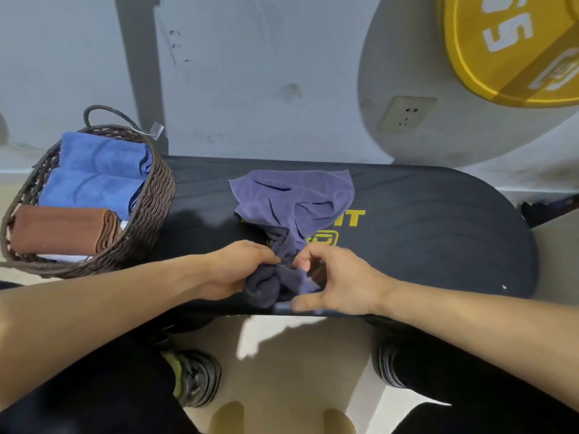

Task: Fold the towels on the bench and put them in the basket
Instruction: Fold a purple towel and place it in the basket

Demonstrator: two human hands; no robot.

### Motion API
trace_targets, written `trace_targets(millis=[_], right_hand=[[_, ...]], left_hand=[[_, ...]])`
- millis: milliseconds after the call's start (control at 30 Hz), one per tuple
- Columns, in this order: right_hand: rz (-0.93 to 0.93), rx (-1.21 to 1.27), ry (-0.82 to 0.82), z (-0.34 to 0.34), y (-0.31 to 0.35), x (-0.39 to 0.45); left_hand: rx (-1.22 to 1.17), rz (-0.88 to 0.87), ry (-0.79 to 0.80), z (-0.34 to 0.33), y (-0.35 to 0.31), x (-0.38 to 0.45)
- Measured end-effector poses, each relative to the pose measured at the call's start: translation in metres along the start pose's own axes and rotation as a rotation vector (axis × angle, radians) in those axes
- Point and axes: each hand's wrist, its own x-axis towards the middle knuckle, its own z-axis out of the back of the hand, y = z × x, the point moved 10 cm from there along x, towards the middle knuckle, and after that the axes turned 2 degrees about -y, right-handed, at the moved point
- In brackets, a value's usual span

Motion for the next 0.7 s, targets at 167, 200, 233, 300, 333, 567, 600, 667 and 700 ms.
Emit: trace_targets(millis=[167,200,233,300,333,567,600,667,700], right_hand=[[0.020,0.049,-0.006,0.007,0.005,-0.017],[0.030,0.053,0.048,0.004,0.006,-0.023],[0.046,0.037,0.105,0.001,0.007,-0.029],[0.070,0.000,0.224,-0.006,0.008,-0.041],[0.065,-0.002,0.275,-0.008,0.007,-0.046],[-0.209,-0.065,0.628,-0.021,-0.034,-0.097],[-0.274,-0.093,0.666,-0.020,-0.042,-0.103],[-0.386,-0.109,0.698,-0.016,-0.056,-0.114],[-0.422,-0.093,0.678,-0.011,-0.060,-0.117]], left_hand=[[0.125,0.108,0.141,-0.015,0.017,-0.028],[0.143,0.116,0.174,-0.018,0.020,-0.033],[0.147,0.119,0.202,-0.020,0.022,-0.039],[0.151,0.107,0.238,-0.020,0.024,-0.047],[0.178,0.099,0.234,-0.018,0.026,-0.049],[0.688,-0.072,0.105,-0.005,0.014,-0.056],[0.719,-0.077,0.136,-0.007,0.012,-0.058],[0.740,-0.073,0.231,-0.013,0.008,-0.065],[0.755,-0.079,0.285,-0.017,0.005,-0.068]])
